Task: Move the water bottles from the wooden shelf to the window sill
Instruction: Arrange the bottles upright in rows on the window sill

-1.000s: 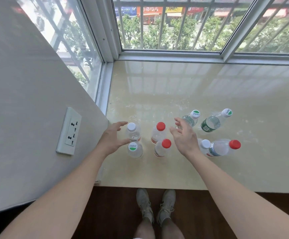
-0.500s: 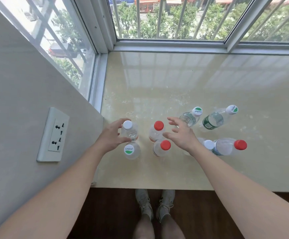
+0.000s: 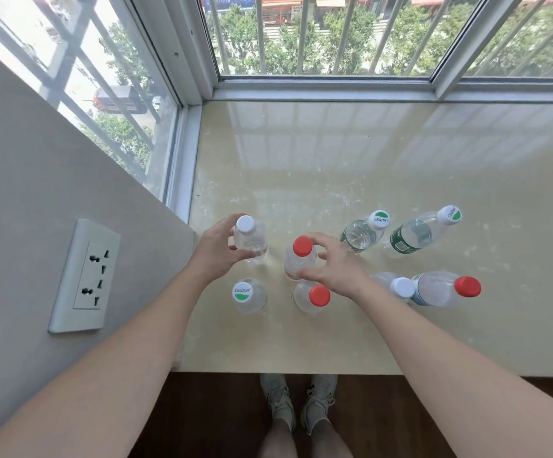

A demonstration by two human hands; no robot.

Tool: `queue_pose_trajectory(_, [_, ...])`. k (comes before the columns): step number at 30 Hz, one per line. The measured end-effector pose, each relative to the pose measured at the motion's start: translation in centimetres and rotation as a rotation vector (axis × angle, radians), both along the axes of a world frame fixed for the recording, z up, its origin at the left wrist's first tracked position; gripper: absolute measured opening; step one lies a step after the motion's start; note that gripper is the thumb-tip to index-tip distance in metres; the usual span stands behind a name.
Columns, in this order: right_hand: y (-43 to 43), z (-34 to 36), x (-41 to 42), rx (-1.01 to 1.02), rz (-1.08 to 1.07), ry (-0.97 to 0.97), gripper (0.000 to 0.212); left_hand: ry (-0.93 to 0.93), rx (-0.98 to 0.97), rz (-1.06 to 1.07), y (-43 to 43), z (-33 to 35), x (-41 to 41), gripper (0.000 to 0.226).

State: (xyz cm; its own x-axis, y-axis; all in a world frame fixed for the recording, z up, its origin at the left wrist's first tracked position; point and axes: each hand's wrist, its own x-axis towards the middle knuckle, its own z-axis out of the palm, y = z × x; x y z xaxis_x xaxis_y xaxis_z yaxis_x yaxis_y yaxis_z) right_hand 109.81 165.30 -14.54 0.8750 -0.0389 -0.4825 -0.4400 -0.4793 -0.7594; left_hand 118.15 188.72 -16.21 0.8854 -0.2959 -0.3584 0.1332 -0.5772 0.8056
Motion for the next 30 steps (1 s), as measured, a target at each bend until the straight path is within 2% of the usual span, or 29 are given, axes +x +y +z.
queue_pose_trajectory(10, [1.0,-1.9,1.0,-0.036,-0.118,-0.133,0.056,-0.015,-0.033,0.014,-0.3,0.0,1.1,0.063])
queue_pose_trajectory(17, [1.3,-2.3,2.1,-0.139,-0.172,-0.187,0.059,-0.009,-0.040,0.017,-0.1,-0.3,1.1,0.064])
queue_pose_trajectory(30, [1.2,-3.0,2.4,-0.137,-0.205,-0.146,0.072,0.020,-0.036,0.028,-0.2,0.0,0.9,0.067])
